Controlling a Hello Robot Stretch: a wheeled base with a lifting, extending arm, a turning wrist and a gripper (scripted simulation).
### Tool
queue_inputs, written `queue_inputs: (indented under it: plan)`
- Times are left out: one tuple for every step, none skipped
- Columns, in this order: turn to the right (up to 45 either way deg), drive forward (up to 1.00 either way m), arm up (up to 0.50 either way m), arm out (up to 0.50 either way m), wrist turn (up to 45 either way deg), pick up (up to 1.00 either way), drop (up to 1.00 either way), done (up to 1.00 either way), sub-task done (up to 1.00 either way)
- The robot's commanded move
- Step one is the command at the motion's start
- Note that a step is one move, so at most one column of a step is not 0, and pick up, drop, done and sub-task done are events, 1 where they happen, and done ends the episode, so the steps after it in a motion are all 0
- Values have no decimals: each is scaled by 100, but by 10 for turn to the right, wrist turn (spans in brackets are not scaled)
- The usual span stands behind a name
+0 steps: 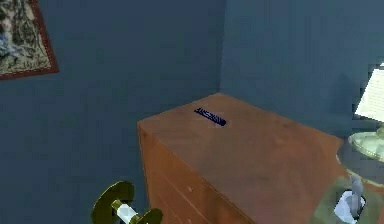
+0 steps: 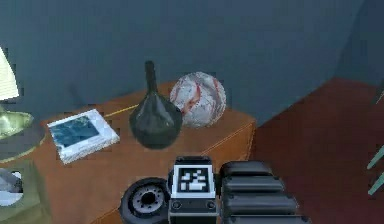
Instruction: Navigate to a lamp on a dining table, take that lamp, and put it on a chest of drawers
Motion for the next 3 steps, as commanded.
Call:
queue_inputs:
  plan:
    - [0,20,0,0,0,0,0,0,0]
    - [-450,0,0,0,0,0,0,0,0]
    - [-180,0,0,0,0,0,0,0,0]
